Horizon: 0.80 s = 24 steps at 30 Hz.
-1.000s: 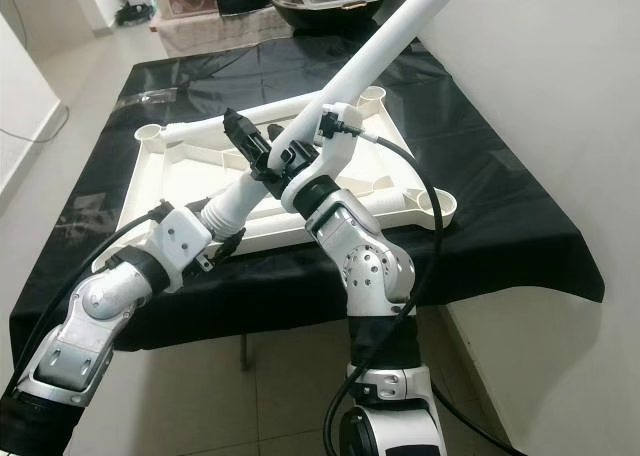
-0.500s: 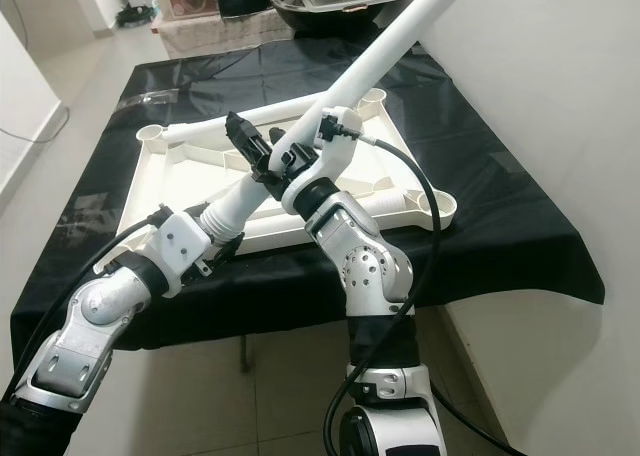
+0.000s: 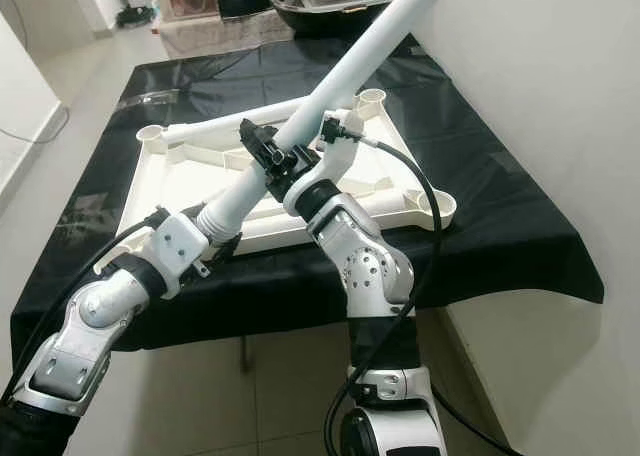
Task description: Building children table
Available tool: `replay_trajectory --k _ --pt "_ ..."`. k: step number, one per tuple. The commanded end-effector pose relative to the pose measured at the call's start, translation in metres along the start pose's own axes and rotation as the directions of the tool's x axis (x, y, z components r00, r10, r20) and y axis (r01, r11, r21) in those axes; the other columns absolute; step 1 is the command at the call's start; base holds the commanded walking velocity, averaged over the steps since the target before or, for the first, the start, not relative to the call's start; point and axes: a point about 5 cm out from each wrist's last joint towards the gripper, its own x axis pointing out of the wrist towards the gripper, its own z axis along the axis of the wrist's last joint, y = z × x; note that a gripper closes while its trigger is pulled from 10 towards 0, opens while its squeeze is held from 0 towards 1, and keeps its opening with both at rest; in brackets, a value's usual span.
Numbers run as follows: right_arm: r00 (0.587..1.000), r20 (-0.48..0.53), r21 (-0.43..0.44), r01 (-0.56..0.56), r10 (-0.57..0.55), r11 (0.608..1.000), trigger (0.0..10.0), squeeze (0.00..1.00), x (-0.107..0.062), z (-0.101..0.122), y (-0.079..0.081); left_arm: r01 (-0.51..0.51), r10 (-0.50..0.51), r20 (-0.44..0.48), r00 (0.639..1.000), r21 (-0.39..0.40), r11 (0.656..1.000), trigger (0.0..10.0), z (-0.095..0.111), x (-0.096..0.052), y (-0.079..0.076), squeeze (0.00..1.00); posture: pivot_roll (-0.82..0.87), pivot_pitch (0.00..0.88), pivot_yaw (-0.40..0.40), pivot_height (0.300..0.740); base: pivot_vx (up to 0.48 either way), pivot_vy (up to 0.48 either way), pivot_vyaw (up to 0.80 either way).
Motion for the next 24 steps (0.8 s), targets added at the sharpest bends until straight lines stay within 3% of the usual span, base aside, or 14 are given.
replay_trajectory --k 1,7,14,15,24 --pt "1.0 -0.014 0.021 -0.018 0.019 1.0 0.0 0.0 0.002 -0.007 0.004 0.025 -0.025 -0.023 0.999 0.022 0.999 10.0 -0.004 -0.004 -0.002 0.0 -0.04 0.083 0.083 0.74 0.0 0.0 0.0" --pt "1.0 -0.005 0.021 -0.014 0.014 1.0 0.0 0.0 0.003 -0.006 0.004 0.03 -0.029 -0.033 0.999 0.017 0.999 10.0 -0.005 -0.003 -0.003 0.0 -0.04 0.081 0.086 0.74 0.0 0.0 0.0" --pt "1.0 0.011 0.019 -0.008 0.008 1.0 0.0 0.0 0.004 -0.003 0.003 0.028 -0.033 -0.075 0.997 -0.066 0.997 10.0 -0.013 -0.005 -0.004 0.0 -0.04 0.075 0.092 0.74 0.0 0.0 0.0" --pt "1.0 0.017 0.02 -0.008 0.007 1.0 0.0 0.0 0.005 -0.002 0.003 0.03 -0.037 -0.087 0.996 -0.08 0.996 10.0 -0.015 -0.006 -0.004 1.0 -0.04 0.076 0.092 0.74 0.0 0.0 0.0" --pt "0.999 0.047 0.023 -0.013 0.012 1.0 0.0 0.0 0.007 0.005 0.005 0.027 -0.039 -0.148 0.988 -0.084 0.996 10.0 -0.03 -0.012 -0.002 1.0 -0.04 0.07 0.095 0.74 0.0 0.0 0.0"
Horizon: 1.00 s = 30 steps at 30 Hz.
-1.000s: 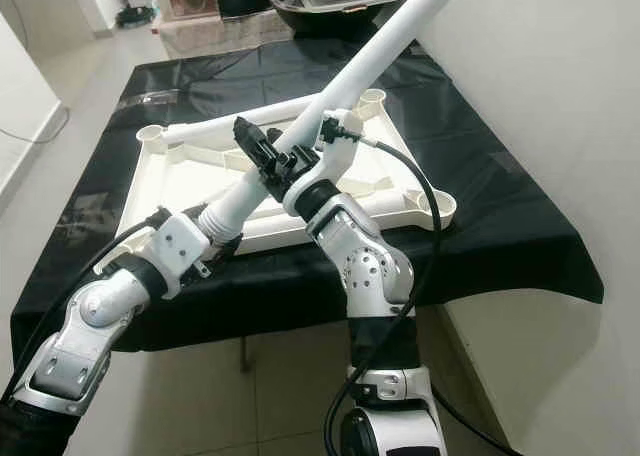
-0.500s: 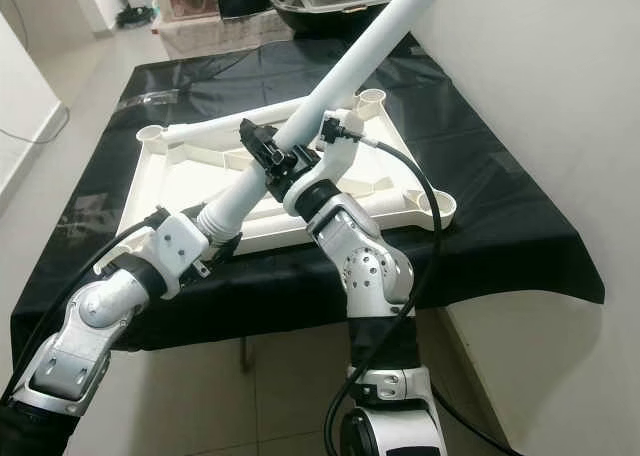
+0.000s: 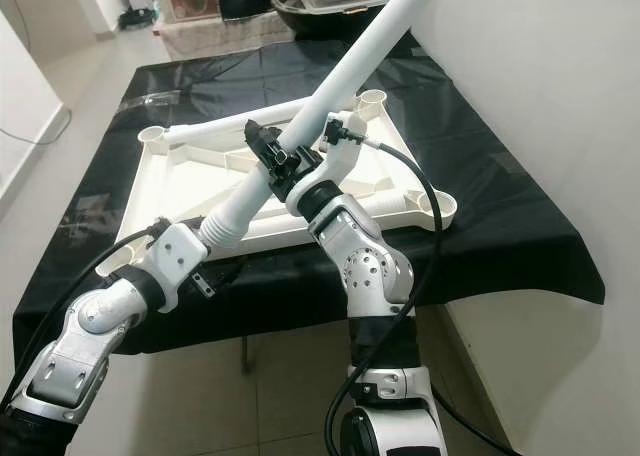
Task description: Building children table
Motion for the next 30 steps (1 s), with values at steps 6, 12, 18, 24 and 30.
replay_trajectory --k 6,12,18,24,30 --pt "0.997 0.074 -0.007 -0.028 0.029 1.0 0.0 0.0 0.01 0.018 0.007 -0.053 0.053 -0.129 0.99 0.006 0.999 10.0 -0.028 -0.011 0.007 0.0 -0.06 0.062 0.094 0.74 0.0 0.0 0.0" --pt "0.995 0.1 -0.039 0.024 -0.02 0.999 10.0 0.0 0.007 0.025 -0.002 -0.102 0.096 -0.149 0.984 -0.032 0.994 10.0 -0.034 -0.019 0.003 0.0 -0.08 0.038 0.118 0.74 0.0 0.0 0.0" --pt "0.989 0.124 -0.074 0.093 -0.084 0.993 10.0 0.0 0.001 0.026 -0.014 -0.162 0.148 -0.138 0.979 -0.097 0.982 10.0 -0.031 -0.025 -0.004 0.0 -0.07 0.023 0.114 0.74 0.0 0.0 0.0" --pt "0.977 0.143 -0.178 0.183 -0.159 0.967 10.0 0.0 -0.008 0.026 -0.03 -0.238 0.222 -0.114 0.968 -0.16 0.958 10.0 -0.025 -0.032 -0.012 0.0 -0.07 0.0 0.099 0.74 0.0 0.0 0.0" --pt "0.963 0.158 -0.26 0.255 -0.219 0.931 10.0 0.0 -0.018 0.024 -0.041 -0.297 0.285 -0.085 0.955 -0.203 0.933 10.0 -0.016 -0.035 -0.022 0.0 -0.06 0.0 0.088 0.74 0.0 0.0 0.4"
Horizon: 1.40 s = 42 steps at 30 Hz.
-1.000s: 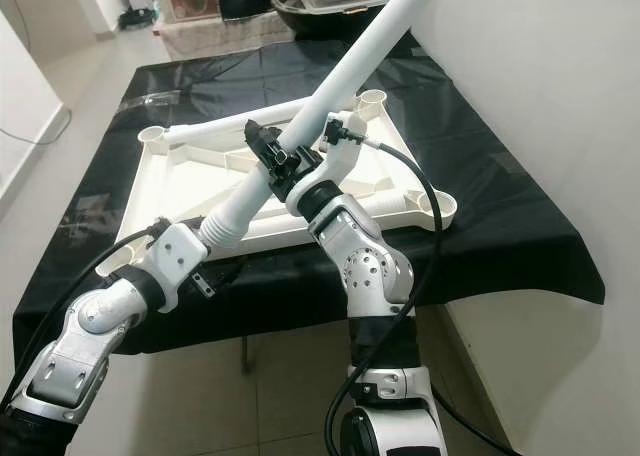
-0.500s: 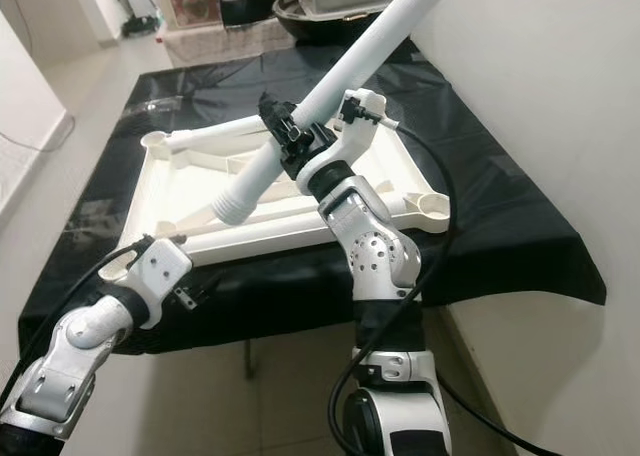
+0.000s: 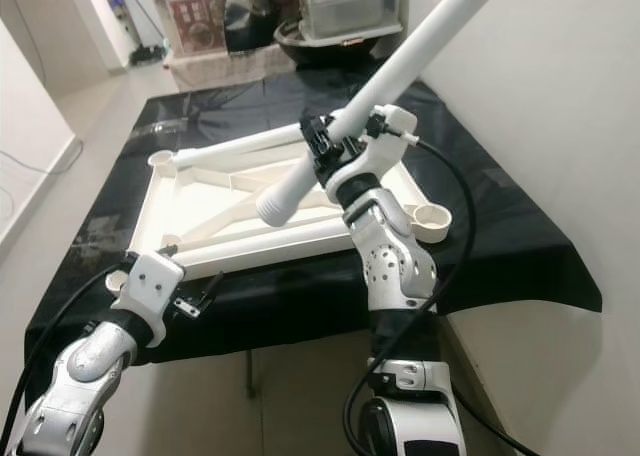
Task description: Building children table
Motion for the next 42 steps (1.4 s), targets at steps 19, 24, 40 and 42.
replay_trajectory --k 19,24,40,42 --pt "0.994 -0.077 -0.244 0.061 -0.082 0.968 10.0 0.0 -0.018 -0.037 0.001 -0.157 0.168 0.043 0.985 -0.18 0.971 10.0 0.019 -0.007 -0.011 0.0 -0.05 0.0 0.063 0.74 0.0 0.0 0.49" --pt "0.994 -0.079 -0.254 0.05 -0.072 0.966 10.0 0.0 -0.019 -0.039 0.005 -0.166 0.18 0.05 0.982 -0.203 0.965 10.0 0.022 -0.005 -0.009 0.0 -0.05 0.0 0.061 0.74 0.0 0.288 0.0" --pt "0.999 -0.032 -0.267 0.016 -0.026 0.963 10.0 0.0 -0.008 -0.029 0.017 -0.22 0.236 0.048 0.971 -0.223 0.95 10.0 0.029 -0.002 -0.002 0.0 -0.05 0.0 0.052 0.74 0.0 0.33 0.0" --pt "0.999 -0.027 -0.269 0.012 -0.02 0.963 10.0 0.0 -0.007 -0.027 0.019 -0.224 0.243 0.053 0.969 -0.23 0.947 10.0 0.031 -0.002 -0.001 0.0 -0.05 0.0 0.052 0.74 0.0 0.0 0.0"
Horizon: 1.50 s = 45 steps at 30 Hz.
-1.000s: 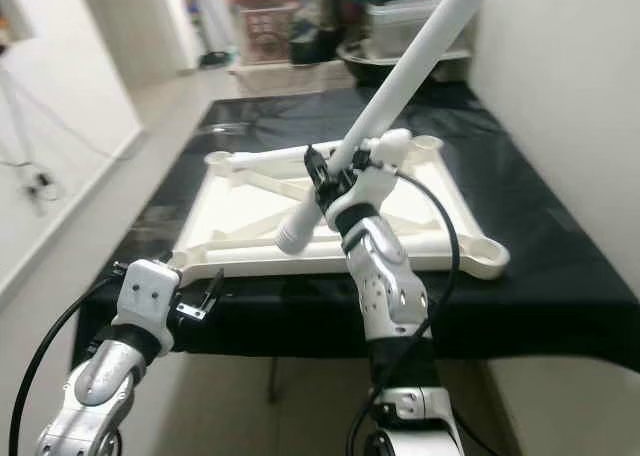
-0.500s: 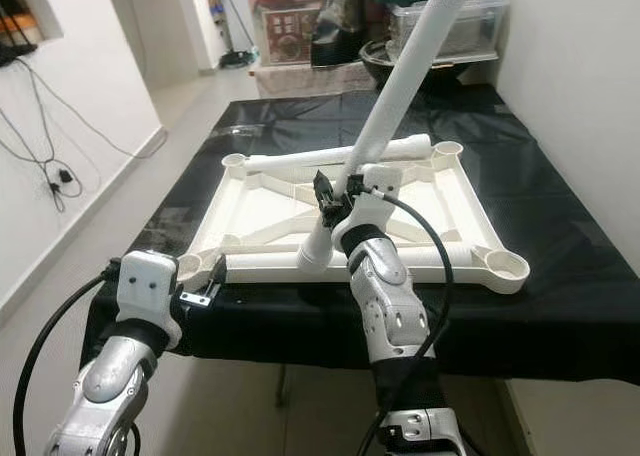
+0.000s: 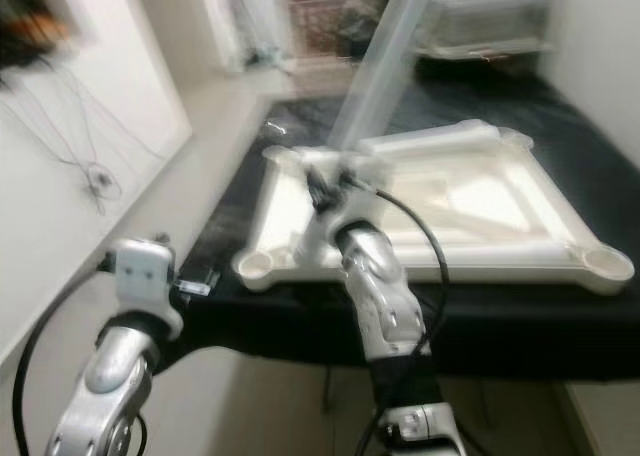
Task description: Building children table
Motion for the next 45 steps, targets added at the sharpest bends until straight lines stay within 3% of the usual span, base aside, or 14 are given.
replay_trajectory --k 1,12,13,16,19,22,31,45 --pt "0.998 0.029 -0.006 -0.048 0.048 0.999 10.0 0.0 0.004 0.005 0.015 -0.035 0.035 -0.018 0.999 0.006 0.999 10.0 -0.002 0.0 0.008 0.0 -0.05 0.0 0.052 0.74 0.0 0.0 0.0" --pt "0.997 0.04 -0.025 -0.064 0.064 0.998 10.0 0.0 0.004 0.008 0.018 -0.079 0.079 0.029 0.996 -0.005 0.997 10.0 0.011 0.003 0.008 0.0 -0.08 0.0 0.04 0.74 0.0 0.0 0.0" --pt "0.995 0.063 -0.046 -0.074 0.077 0.996 10.0 0.0 0.003 0.012 0.022 -0.132 0.129 0.108 0.986 0.018 0.991 10.0 0.03 0.006 0.014 0.0 -0.09 0.0 0.055 0.74 0.0 0.0 0.0" --pt "0.995 0.063 -0.046 -0.074 0.077 0.996 10.0 0.0 0.003 0.012 0.022 -0.132 0.129 0.108 0.986 0.018 0.991 10.0 0.03 0.006 0.014 0.0 -0.09 0.0 0.055 0.74 0.0 0.0 0.0" --pt "0.992 0.091 -0.053 -0.082 0.087 0.995 10.0 0.0 0.004 0.017 0.026 -0.201 0.181 0.221 0.958 0.069 0.977 10.0 0.055 0.007 0.023 0.0 -0.08 0.0 0.059 0.74 0.0 0.0 0.0" --pt "0.99 0.108 -0.064 -0.089 0.096 0.994 10.0 0.0 0.004 0.02 0.027 -0.248 0.217 0.279 0.935 0.08 0.966 10.0 0.069 0.004 0.029 0.0 -0.08 0.0 0.054 0.74 0.0 0.0 0.0" --pt "0.985 0.138 -0.081 -0.095 0.105 0.992 10.0 0.0 0.008 0.028 0.026 -0.312 0.285 0.268 0.92 0.063 0.948 10.0 0.069 -0.003 0.037 0.0 -0.07 0.0 0.042 0.74 0.0 0.0 0.0" --pt "0.983 0.138 -0.086 -0.108 0.119 0.99 10.0 0.0 0.008 0.026 0.03 -0.318 0.284 0.273 0.919 0.091 0.944 10.0 0.07 0.0 0.039 0.0 -0.05 0.0 0.058 0.74 0.0 0.0 0.0"
